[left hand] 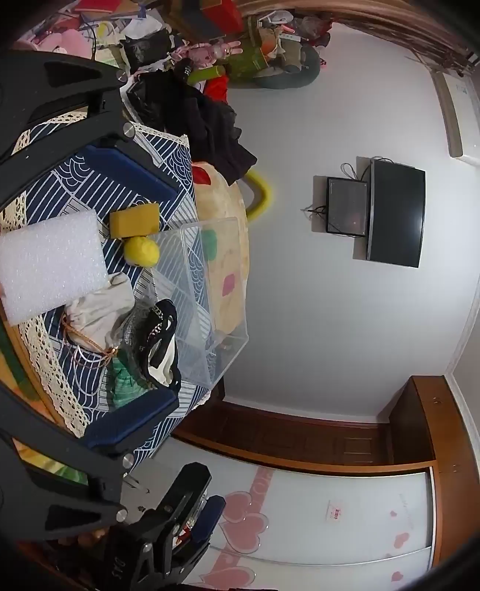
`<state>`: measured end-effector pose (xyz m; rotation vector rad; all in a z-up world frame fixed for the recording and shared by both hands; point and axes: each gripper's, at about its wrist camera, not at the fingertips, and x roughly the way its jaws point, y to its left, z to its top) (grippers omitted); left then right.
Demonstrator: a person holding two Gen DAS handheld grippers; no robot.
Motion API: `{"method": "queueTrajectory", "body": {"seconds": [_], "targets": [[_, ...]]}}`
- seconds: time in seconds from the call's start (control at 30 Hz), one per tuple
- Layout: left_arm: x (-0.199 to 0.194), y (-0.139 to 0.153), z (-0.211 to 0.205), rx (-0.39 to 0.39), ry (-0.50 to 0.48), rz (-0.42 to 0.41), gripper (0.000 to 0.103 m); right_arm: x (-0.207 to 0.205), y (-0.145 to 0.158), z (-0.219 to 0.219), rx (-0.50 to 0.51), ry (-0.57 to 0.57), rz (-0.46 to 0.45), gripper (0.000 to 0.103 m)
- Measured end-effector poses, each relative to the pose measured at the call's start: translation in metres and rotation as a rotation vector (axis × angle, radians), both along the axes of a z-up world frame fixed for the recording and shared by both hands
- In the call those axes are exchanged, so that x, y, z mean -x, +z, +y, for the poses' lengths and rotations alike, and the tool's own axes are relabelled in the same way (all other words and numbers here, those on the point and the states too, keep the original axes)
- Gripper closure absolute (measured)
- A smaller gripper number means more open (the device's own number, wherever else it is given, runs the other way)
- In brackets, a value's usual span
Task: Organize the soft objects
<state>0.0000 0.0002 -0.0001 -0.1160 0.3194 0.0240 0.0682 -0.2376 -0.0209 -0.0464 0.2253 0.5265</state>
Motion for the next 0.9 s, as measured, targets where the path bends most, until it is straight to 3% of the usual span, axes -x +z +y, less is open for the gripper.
{"method": "queueTrajectory", "body": {"seconds": [0.33,0.9], "targets": [[-0.009,-0.003,-0.011,-0.015,0.016,-0.023,0.0,0.001,0.003,0.0,-0.009,0.005,-0.006,0.0],[0.013,0.007,-0.006,-0.023,0.009,-0.068,0.0,0.006,0.004,0.0,-0.01,0.005,-0.02,0.0]]}}
